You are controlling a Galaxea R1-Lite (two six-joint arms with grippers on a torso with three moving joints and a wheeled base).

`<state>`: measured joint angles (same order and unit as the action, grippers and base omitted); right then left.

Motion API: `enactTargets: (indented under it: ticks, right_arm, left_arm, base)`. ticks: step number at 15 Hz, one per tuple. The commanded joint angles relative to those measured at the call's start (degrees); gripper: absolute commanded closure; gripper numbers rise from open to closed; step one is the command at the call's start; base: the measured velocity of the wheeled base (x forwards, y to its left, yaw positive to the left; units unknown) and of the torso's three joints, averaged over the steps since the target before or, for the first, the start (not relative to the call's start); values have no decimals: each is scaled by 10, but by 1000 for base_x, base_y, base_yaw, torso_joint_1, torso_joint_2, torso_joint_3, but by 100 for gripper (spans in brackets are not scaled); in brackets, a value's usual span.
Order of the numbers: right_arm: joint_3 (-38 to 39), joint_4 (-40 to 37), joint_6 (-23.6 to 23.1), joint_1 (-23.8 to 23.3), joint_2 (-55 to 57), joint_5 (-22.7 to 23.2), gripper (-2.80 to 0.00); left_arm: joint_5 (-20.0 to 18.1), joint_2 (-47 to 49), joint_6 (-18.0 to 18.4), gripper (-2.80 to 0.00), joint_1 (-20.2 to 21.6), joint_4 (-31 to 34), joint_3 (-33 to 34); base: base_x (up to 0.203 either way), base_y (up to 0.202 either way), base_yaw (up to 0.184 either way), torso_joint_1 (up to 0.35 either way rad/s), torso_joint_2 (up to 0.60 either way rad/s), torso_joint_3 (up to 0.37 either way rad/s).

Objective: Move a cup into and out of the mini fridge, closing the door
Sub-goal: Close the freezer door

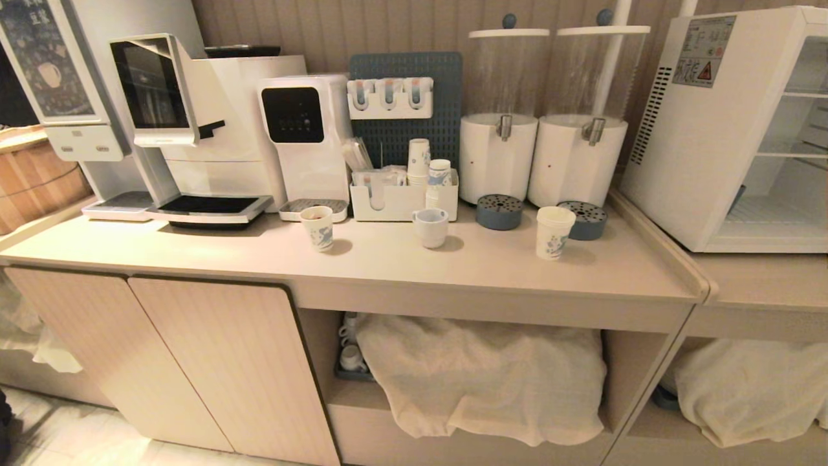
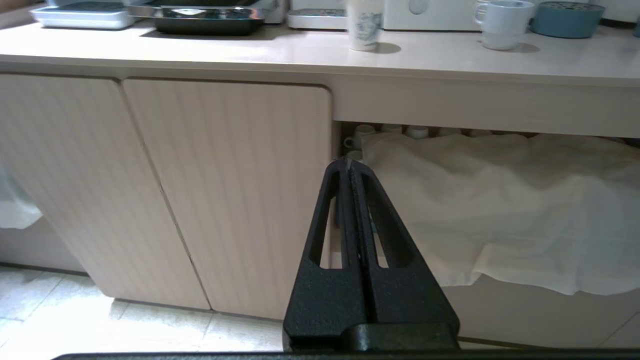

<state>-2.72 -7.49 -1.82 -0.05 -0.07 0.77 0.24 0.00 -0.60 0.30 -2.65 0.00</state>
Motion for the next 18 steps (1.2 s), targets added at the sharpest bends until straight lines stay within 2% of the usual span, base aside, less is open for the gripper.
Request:
enactTargets:
  ticks: [1,18]
  right_arm:
    - [0,-1,0,0,1,0,0]
    - [-1,-2,-2,0,1,-1,0]
  left_arm:
    - [0,1,0,0,0,-1,11]
    - [0,1,0,0,0,-1,11]
  base:
    - [2,-161,4,0,7,2]
    - [0,-193,1,3,3,4]
